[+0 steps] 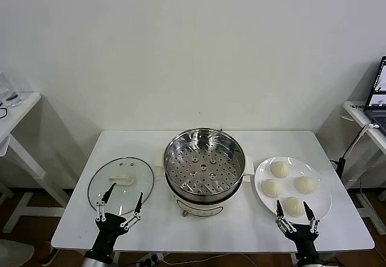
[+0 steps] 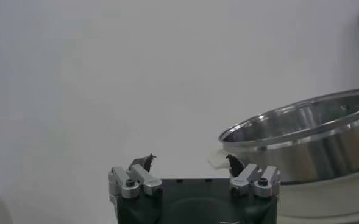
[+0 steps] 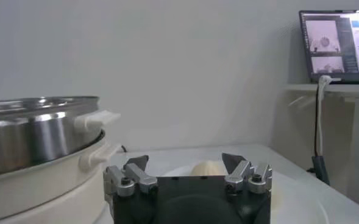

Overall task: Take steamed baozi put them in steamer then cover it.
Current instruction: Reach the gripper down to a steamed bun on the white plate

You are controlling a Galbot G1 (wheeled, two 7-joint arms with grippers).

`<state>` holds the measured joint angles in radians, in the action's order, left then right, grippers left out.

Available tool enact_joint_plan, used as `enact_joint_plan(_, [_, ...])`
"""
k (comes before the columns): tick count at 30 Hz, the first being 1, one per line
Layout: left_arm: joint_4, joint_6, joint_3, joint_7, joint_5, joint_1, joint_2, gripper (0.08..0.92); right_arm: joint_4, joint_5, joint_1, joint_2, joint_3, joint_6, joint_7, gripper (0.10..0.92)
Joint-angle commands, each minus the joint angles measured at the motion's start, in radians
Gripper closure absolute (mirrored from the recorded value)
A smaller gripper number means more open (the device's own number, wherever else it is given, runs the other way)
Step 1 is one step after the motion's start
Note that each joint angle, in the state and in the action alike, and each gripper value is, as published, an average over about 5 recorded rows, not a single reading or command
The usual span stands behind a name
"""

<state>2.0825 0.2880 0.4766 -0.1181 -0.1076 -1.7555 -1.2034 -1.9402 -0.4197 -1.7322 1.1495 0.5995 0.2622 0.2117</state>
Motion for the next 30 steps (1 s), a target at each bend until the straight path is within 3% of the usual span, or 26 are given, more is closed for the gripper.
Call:
enact_joint_plan(1, [0.006, -0.002, -0.002, -0.001, -0.002, -0.005, 0.000, 0.177, -0.010, -0.016, 0.031, -0.012, 0.017, -0.063, 0.036, 0.203])
enact_joint_plan(6, [0.016, 0.001, -0.007, -0.002, -0.013, -0.009, -0.003, 0.177, 0.037, -0.083, 0.217, -0.126, 0.056, -0.176, 0.056, 0.203])
enact_joint_plan(12, [0.034, 0.002, -0.005, -0.001, -0.020, -0.014, -0.011, 0.177, 0.244, -0.220, 0.551, -0.341, -0.024, -0.277, -0.025, 0.203])
enact_joint_plan(15, [0.045, 0.000, -0.003, -0.001, -0.020, -0.020, -0.016, 0.177, 0.367, -0.251, 0.692, -0.446, -0.128, -0.310, -0.214, 0.203])
enact_joint_plan(19, [0.053, 0.000, -0.002, -0.001, -0.022, -0.025, -0.022, 0.177, 0.558, -0.203, 0.870, -0.556, -0.295, -0.323, -0.582, 0.203])
enact_joint_plan(25, [0.056, -0.002, -0.005, -0.002, -0.027, -0.029, -0.030, 0.177, 0.812, 0.090, 1.250, -0.642, -0.646, -0.264, -1.119, 0.203])
enact_joint_plan(30, [0.062, -0.005, -0.003, -0.003, -0.030, -0.034, -0.042, 0.177, 0.939, 0.305, 1.527, -0.612, -0.890, -0.199, -1.363, 0.203])
